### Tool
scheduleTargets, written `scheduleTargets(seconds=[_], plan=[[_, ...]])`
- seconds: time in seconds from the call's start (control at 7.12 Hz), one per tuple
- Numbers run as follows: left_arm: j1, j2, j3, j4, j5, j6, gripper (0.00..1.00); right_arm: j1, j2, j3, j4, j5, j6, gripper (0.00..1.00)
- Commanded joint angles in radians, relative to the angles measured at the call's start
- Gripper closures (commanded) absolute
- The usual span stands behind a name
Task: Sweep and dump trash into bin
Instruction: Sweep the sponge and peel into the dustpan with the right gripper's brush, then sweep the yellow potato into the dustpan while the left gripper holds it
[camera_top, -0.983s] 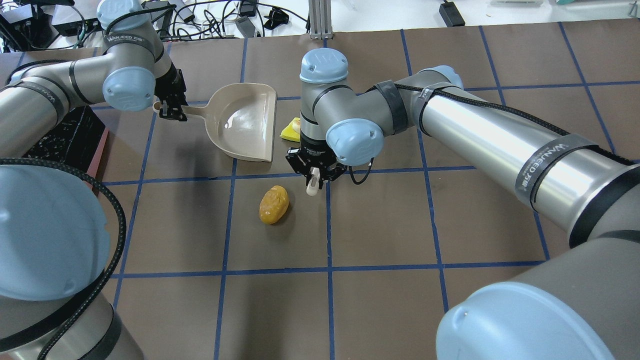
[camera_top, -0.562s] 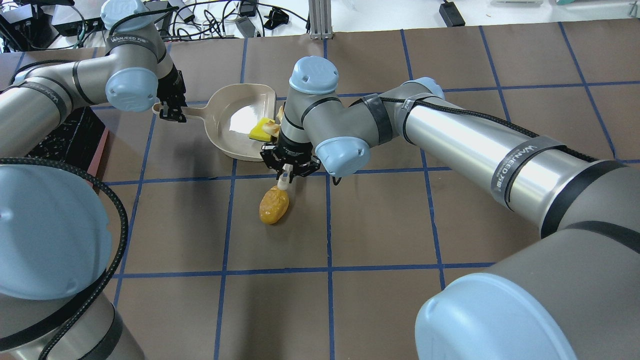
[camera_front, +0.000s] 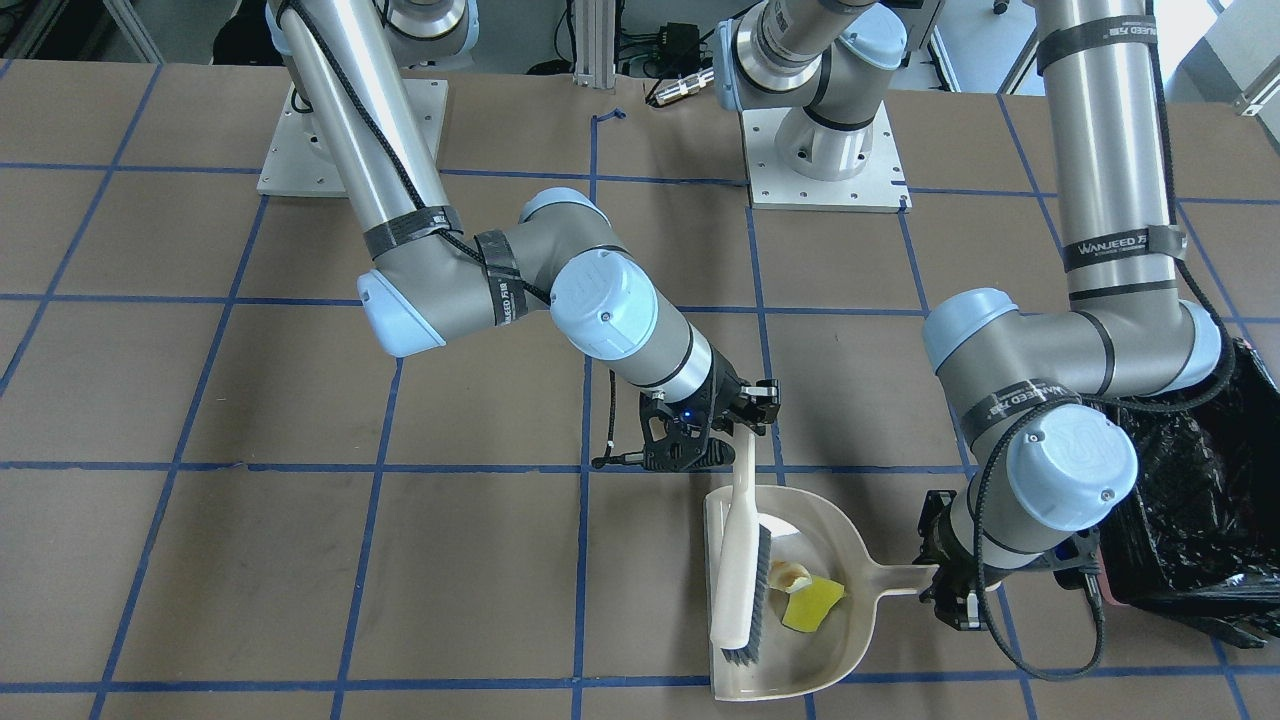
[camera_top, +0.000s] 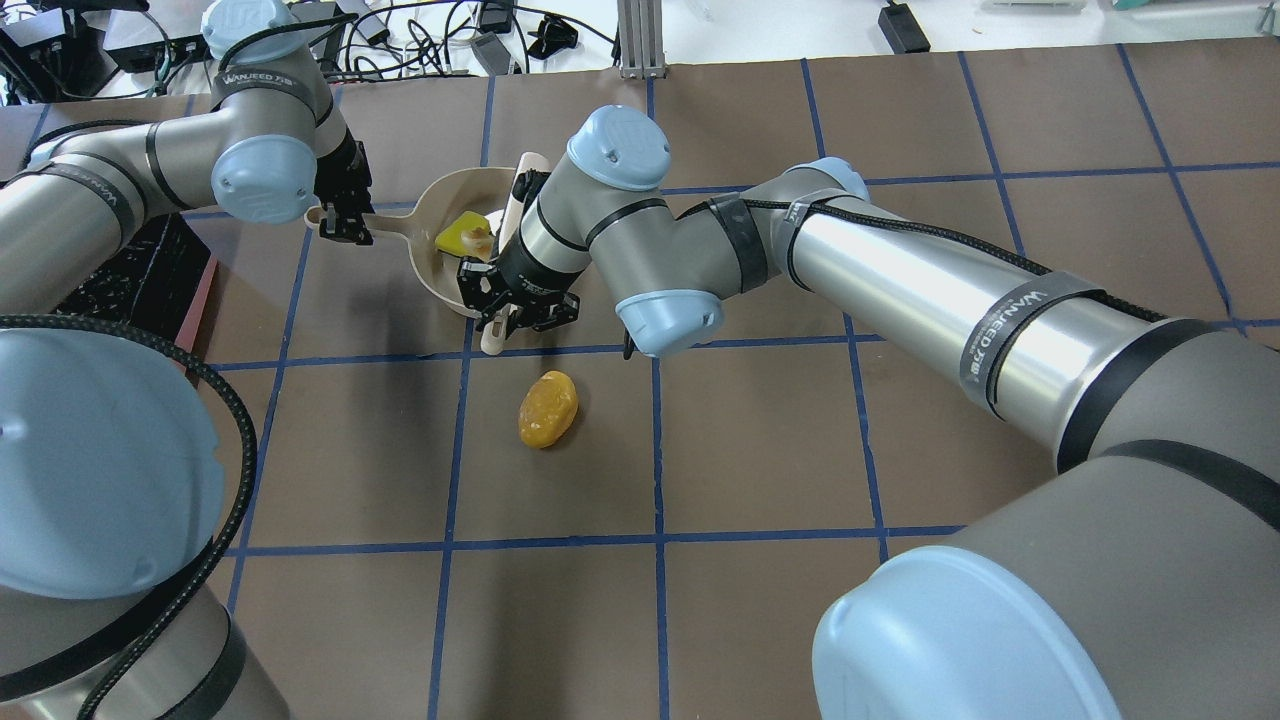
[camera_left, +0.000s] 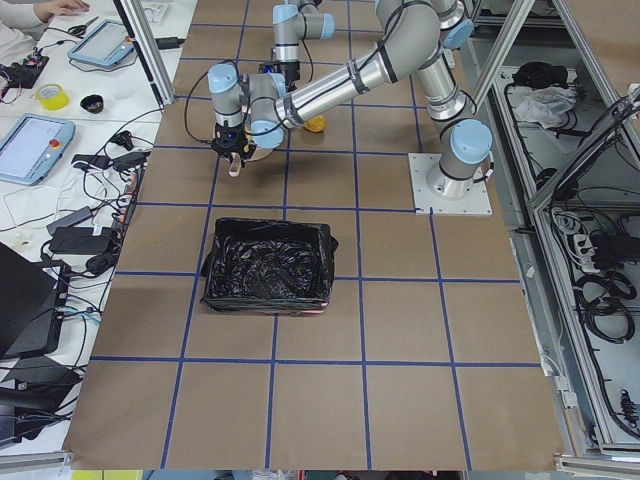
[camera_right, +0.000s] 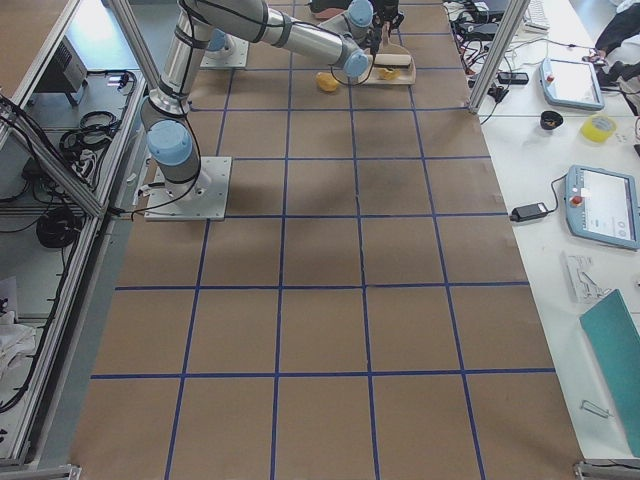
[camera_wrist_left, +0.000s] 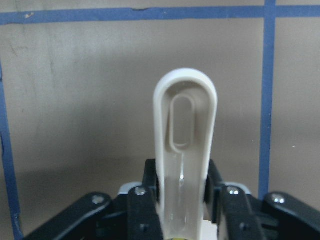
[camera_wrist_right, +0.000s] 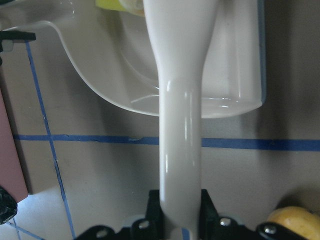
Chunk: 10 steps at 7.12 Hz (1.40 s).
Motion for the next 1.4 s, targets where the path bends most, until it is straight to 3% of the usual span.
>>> scheduleTargets(seconds=[0.0, 0.14, 0.28, 0.42, 0.7, 0.98, 1.26], plan=[[0.001, 0.003, 0.000, 0.000, -0.002, 0.010, 1.00, -0.001, -0.039, -0.032, 0.227, -0.121, 0.005, 1.00], [0.001, 0.023, -0.002, -0.002, -0.005, 0.026, 1.00, -0.003, -0.104, -0.034, 0.406, -0.207, -0.002, 1.00], [0.005, 0.041, -0.006, -0.011, -0.002, 0.083, 1.00, -0.003, -0.154, -0.024, 0.523, -0.312, -0.006, 1.00], [0.018, 0.068, -0.032, -0.015, 0.004, 0.171, 1.00, 0.003, -0.181, -0.018, 0.637, -0.363, 0.002, 1.00], [0.051, 0.162, -0.174, -0.018, 0.007, 0.189, 1.00, 0.072, -0.205, 0.063, 0.655, -0.346, 0.144, 1.00], [0.058, 0.278, -0.332, -0.035, 0.007, 0.188, 1.00, 0.140, -0.203, 0.080, 0.670, -0.339, 0.338, 1.00], [0.074, 0.366, -0.452, -0.032, 0.004, 0.206, 1.00, 0.183, -0.202, 0.124, 0.635, -0.260, 0.482, 1.00]])
